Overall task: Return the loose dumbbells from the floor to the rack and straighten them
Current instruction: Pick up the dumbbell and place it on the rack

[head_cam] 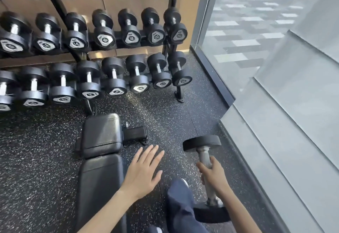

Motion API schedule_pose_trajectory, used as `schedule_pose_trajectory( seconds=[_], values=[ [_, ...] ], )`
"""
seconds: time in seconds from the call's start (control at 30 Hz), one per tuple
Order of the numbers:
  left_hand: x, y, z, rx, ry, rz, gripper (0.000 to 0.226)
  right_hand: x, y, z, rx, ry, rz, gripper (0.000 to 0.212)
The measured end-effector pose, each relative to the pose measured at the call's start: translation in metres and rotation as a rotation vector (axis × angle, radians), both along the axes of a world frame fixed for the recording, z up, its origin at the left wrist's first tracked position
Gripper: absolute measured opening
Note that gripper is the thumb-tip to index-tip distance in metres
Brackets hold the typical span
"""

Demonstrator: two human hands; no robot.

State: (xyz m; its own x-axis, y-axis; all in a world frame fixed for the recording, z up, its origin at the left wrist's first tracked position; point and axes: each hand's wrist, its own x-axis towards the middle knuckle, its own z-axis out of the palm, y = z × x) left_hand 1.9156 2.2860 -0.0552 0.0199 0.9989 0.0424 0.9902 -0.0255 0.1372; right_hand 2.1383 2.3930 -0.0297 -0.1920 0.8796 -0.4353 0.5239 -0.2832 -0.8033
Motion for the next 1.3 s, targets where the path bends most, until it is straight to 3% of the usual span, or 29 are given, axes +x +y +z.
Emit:
schedule_pose_trajectory(
  seconds=[0.37, 0.7, 1.3],
  values=[
    [-0.018, 0.187, 0.035, 0.042, 0.005, 0.099, 0.057, -0.034, 0.204, 0.035, 0.103, 0.039, 0.128, 0.019],
    [-0.042, 0.309, 0.022, 0.02, -0.028, 0.092, 0.057, -0.064, 0.313, 0.021, 0.01, 0.07, 0.096, 0.017],
    [-0.158, 0.556, 0.027, 0.002, 0.0, -0.035, 0.058, -0.166, 0.529, 0.043, -0.003, 0.1, 0.008, 0.016]
  ],
)
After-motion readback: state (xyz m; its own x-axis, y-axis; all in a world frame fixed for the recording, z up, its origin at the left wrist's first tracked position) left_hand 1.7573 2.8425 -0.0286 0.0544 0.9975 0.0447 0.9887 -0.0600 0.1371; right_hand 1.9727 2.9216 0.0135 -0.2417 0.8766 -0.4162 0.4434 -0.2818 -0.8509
